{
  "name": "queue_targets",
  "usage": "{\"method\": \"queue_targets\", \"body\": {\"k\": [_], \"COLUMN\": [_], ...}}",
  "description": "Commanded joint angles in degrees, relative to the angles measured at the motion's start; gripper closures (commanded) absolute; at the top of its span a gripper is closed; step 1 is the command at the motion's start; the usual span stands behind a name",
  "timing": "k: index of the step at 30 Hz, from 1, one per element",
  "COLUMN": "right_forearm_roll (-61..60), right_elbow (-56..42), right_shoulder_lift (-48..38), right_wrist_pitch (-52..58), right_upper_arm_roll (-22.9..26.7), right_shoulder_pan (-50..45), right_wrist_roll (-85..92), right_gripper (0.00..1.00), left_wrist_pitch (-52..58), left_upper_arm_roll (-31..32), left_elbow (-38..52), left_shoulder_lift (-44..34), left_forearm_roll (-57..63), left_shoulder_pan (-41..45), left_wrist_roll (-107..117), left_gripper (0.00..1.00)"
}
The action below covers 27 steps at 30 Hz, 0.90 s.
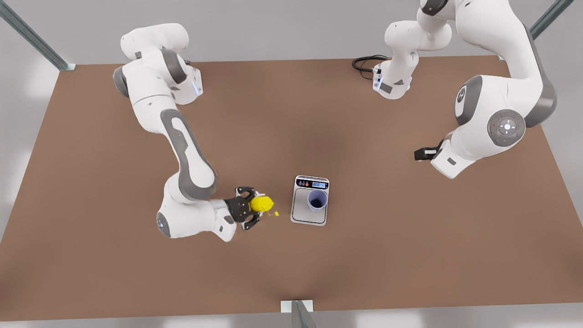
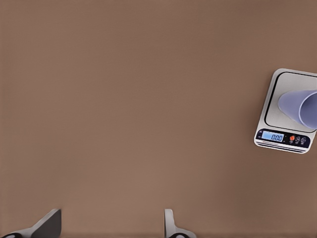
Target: Move cup to the weight, pick up sauce bottle, pour sauce
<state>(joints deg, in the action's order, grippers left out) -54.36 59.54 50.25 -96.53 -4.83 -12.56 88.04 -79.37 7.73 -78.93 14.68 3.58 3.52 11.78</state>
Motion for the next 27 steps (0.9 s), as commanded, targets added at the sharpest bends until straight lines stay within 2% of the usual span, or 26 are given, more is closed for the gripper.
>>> {"method": "queue_targets", "body": {"k": [1, 4, 6, 8, 11, 22, 25, 27], "right_forearm_roll": [-1.42, -7.33, -9.44, -14.36, -18.23, -18.32, -18.23, -18.23], "right_elbow": [0.74, 5.49, 9.8, 10.77, 10.86, 10.95, 10.95, 10.95], "right_shoulder_lift": [0.03, 1.17, 2.04, 6.7, 9.69, 13.56, 14.09, 14.35], "right_wrist_pitch": [1.6, 7.76, 8.55, 9.08, 10.31, 10.4, 10.31, 10.31], "right_upper_arm_roll": [0.09, 0.09, 0.09, 0.09, 0.17, 0.17, 0.17, 0.17], "right_shoulder_pan": [0.77, 9.75, 12.21, 12.3, 12.3, 12.21, 12.03, 12.12], "right_wrist_roll": [1.66, 21.99, 30.43, 38.16, 40.63, 41.6, 41.42, 41.51], "right_gripper": [0.54, 0.55, 0.55, 0.55, 0.54, 0.51, 0.42, 0.41], "left_wrist_pitch": [0.0, 0.0, 0.0, 0.0, 0.0, 0.0, 0.0, 0.0], "left_upper_arm_roll": [0.0, 0.0, 0.09, 0.0, 0.0, 0.09, 0.09, 0.09], "left_elbow": [0.0, 0.0, 0.0, 0.0, 0.0, 0.0, 0.0, 0.0], "left_shoulder_lift": [0.0, 0.0, 0.0, 0.0, 0.0, 0.17, 0.17, 0.26], "left_forearm_roll": [0.02, 0.02, 0.02, 0.02, 0.02, 0.11, 0.11, 0.11], "left_shoulder_pan": [0.0, 0.0, 0.0, 0.0, 0.09, 0.09, 0.09, 0.09], "left_wrist_roll": [0.0, -0.09, 0.0, -0.09, 0.0, 0.0, 0.0, 0.0], "left_gripper": [0.0, 0.0, 0.0, 0.0, 0.0, 0.0, 0.0, 0.0]}}
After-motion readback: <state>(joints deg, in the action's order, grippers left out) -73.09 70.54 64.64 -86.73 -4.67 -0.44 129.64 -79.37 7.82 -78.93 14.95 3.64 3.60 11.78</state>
